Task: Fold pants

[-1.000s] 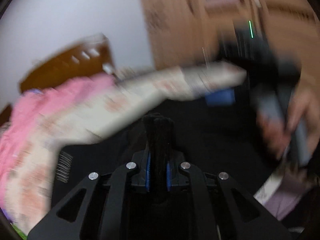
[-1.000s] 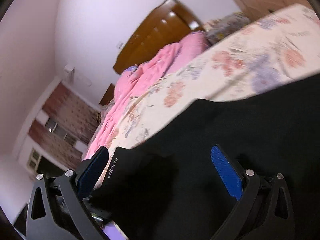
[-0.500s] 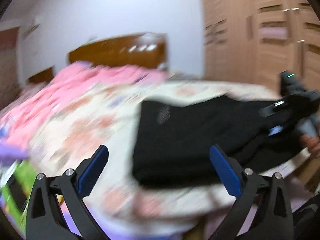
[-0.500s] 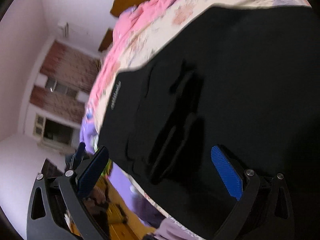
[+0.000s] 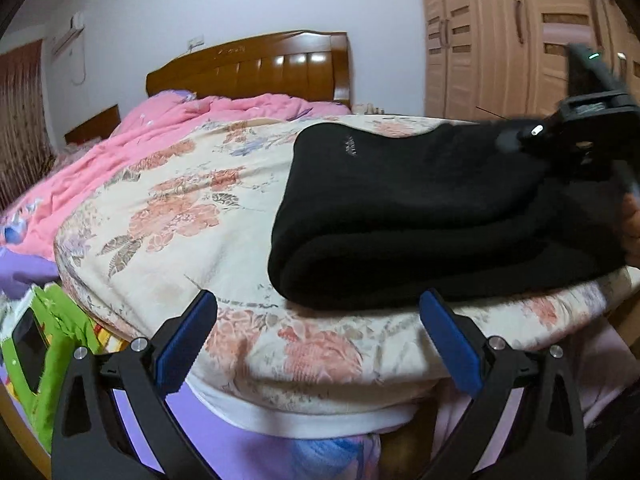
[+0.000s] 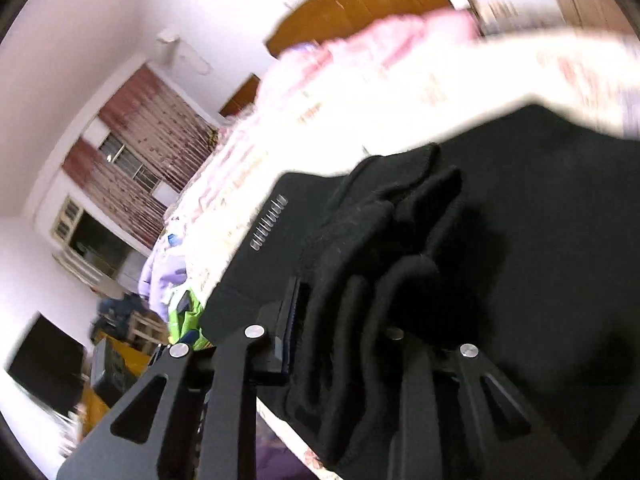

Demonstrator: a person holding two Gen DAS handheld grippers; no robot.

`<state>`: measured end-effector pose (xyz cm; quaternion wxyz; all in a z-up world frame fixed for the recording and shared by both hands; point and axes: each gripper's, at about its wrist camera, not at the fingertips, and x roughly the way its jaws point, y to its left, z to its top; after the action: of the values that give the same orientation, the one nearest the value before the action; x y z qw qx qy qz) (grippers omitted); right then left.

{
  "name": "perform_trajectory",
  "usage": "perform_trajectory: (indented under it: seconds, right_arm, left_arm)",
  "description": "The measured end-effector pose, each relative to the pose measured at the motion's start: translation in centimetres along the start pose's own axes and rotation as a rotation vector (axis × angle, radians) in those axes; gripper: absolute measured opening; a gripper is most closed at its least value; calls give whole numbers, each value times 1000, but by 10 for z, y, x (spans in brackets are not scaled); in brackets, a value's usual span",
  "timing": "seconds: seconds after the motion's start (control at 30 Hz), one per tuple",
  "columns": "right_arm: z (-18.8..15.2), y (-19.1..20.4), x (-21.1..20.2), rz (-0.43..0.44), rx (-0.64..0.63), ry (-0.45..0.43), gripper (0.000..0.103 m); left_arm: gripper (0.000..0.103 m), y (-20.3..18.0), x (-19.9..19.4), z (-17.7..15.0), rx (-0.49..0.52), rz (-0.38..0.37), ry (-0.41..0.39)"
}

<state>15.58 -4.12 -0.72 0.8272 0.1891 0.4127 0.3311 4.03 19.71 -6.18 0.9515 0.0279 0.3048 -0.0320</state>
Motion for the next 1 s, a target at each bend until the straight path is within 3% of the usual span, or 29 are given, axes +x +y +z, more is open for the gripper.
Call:
perform_trajectory:
  seconds: [0.2, 0.3, 0.37, 0.47, 0.5, 0.6, 0.9, 1.0]
  right_arm:
    - [20, 24, -18, 15, -82, -94, 21]
    - [18, 16, -34, 15, -98, -139, 19]
    - [11, -5, -39, -18, -86, -139, 19]
    - [-7, -54, -29, -71, 14, -66, 19]
    - [-16, -69, -19, -95, 38, -33, 19]
    - [-23, -84, -19, -34, 104, -43, 18]
    - [-21, -70, -50, -61, 35, -123, 18]
    - [-25, -80, -47, -96, 75, -102, 17]
  left_arm:
    - [101, 17, 24, 19, -47, 83, 11]
    - [101, 30, 30, 30, -115, 103, -5]
    - [102, 32, 39, 31, -121, 123, 20]
    - [102, 27, 51, 24, -117, 138, 64]
    - [102, 27, 49, 19, -142, 137, 40]
    - [102, 33, 50, 17, -195, 111, 53]
    - [102, 15, 46, 28, -55, 196, 67]
    - [102, 14, 48, 28, -62, 201, 69]
